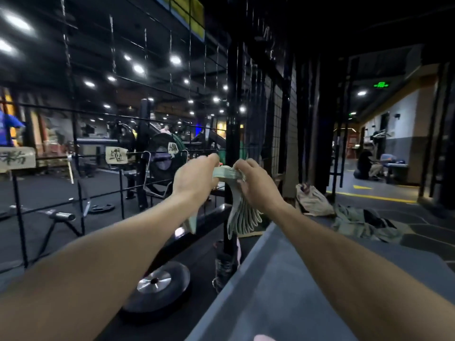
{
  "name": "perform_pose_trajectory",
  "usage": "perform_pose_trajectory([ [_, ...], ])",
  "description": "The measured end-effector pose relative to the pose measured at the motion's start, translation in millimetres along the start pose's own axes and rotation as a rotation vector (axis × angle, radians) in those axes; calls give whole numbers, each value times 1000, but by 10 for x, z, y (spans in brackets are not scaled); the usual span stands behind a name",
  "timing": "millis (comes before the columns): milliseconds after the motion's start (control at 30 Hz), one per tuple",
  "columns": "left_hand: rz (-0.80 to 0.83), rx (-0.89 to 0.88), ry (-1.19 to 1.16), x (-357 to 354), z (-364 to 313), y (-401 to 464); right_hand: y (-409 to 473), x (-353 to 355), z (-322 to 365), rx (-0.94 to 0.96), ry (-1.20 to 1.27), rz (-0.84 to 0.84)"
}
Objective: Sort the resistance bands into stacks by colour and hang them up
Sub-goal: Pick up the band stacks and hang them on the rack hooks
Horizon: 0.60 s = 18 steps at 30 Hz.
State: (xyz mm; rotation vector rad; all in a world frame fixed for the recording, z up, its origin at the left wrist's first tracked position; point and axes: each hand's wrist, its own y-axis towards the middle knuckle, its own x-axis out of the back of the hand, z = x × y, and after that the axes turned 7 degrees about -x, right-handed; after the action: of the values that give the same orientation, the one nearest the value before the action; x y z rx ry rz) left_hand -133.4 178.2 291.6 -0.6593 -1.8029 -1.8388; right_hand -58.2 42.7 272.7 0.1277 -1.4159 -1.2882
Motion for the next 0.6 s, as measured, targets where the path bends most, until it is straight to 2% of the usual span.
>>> perform_pose_trajectory([
  [133,-5,5,157,-7,105,325,329,-148,-57,43,119,-29],
  [300,17,-14,336,-105,255,515,595,-434,-144,53,317,38],
  [600,27,16,486,-408,367,565,795,-864,-315,68,337,27],
])
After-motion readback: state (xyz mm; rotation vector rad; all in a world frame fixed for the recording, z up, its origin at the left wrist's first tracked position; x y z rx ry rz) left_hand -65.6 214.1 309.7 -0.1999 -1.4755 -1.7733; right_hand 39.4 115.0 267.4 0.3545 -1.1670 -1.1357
